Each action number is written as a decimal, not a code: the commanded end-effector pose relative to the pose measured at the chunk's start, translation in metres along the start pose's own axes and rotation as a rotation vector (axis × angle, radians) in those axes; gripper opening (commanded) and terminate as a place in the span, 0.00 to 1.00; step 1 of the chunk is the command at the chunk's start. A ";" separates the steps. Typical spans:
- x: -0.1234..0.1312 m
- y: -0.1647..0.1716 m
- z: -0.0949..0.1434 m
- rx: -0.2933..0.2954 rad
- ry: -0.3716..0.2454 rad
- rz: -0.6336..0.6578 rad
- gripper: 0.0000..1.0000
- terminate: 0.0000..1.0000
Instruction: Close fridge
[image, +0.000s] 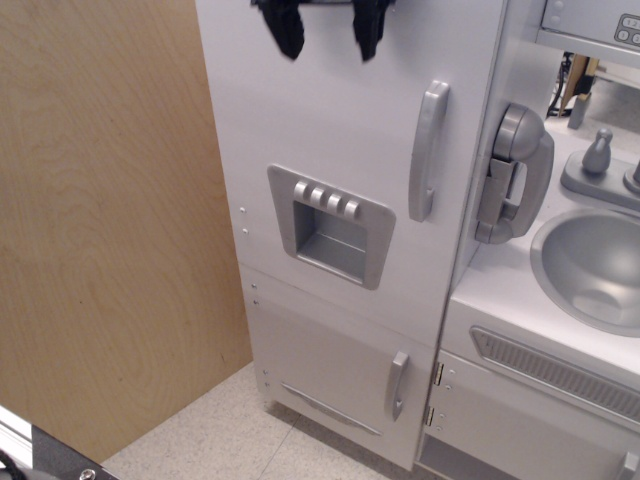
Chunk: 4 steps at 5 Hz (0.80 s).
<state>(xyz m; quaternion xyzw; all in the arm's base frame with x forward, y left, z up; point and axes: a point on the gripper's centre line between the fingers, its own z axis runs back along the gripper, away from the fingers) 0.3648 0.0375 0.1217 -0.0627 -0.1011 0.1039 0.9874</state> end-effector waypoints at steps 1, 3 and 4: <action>-0.042 0.015 0.040 -0.032 -0.032 -0.067 1.00 0.00; -0.066 0.022 0.040 -0.020 0.001 -0.115 1.00 0.00; -0.066 0.022 0.040 -0.020 0.001 -0.115 1.00 1.00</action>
